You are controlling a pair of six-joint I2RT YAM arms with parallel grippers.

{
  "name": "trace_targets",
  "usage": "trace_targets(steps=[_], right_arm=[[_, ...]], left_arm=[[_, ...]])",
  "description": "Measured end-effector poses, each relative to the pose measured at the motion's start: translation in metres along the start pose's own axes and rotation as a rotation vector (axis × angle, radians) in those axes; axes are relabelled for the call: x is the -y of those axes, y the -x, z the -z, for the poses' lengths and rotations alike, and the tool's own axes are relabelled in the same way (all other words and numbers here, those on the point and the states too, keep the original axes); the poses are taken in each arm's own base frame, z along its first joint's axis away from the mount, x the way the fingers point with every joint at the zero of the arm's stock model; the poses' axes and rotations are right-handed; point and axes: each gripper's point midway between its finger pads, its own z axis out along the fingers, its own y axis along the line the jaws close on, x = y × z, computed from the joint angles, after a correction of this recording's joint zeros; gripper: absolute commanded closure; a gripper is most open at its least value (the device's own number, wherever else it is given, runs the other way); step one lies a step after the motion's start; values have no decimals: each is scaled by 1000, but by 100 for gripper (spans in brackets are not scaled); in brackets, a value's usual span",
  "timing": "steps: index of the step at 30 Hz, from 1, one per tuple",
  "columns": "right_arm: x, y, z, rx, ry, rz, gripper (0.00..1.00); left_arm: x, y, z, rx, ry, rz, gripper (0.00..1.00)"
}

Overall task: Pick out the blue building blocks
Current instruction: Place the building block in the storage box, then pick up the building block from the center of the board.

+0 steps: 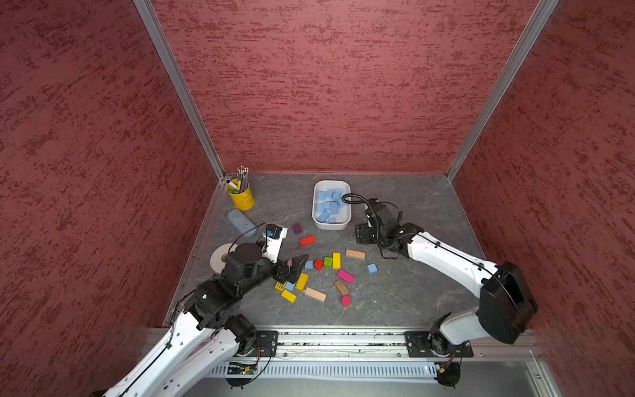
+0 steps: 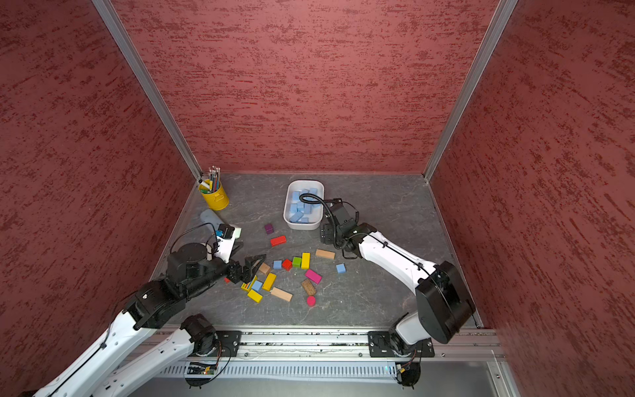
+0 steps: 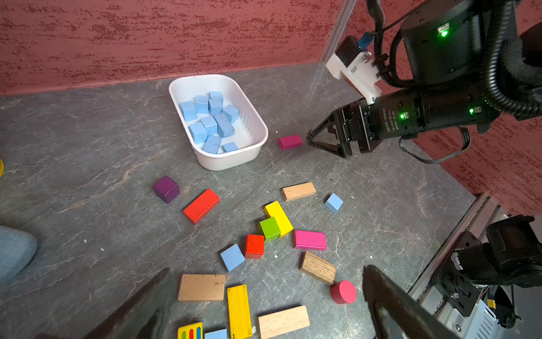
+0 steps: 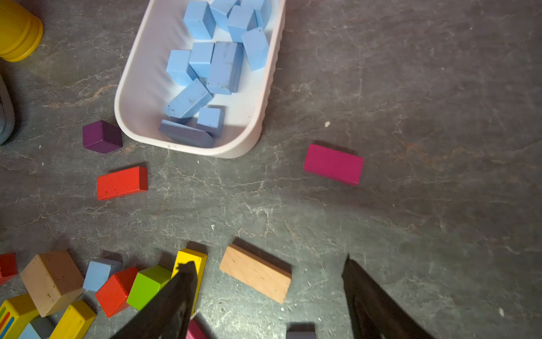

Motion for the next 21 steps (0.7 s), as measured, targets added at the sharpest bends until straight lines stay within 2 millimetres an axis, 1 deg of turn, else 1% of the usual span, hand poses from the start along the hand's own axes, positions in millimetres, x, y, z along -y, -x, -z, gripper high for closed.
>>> trace_targets(steps=[7, 16, 21], right_arm=[[17, -30, 6, -34, -19, -52, 20], [37, -74, -1, -119, -64, -101, 26], [42, -97, -4, -168, -82, -111, 29]], left_arm=[[0, -1, -1, -7, -2, 0, 0], [2, -1, -2, -9, -10, 0, 0], [3, -2, -2, -14, -20, 1, 1]])
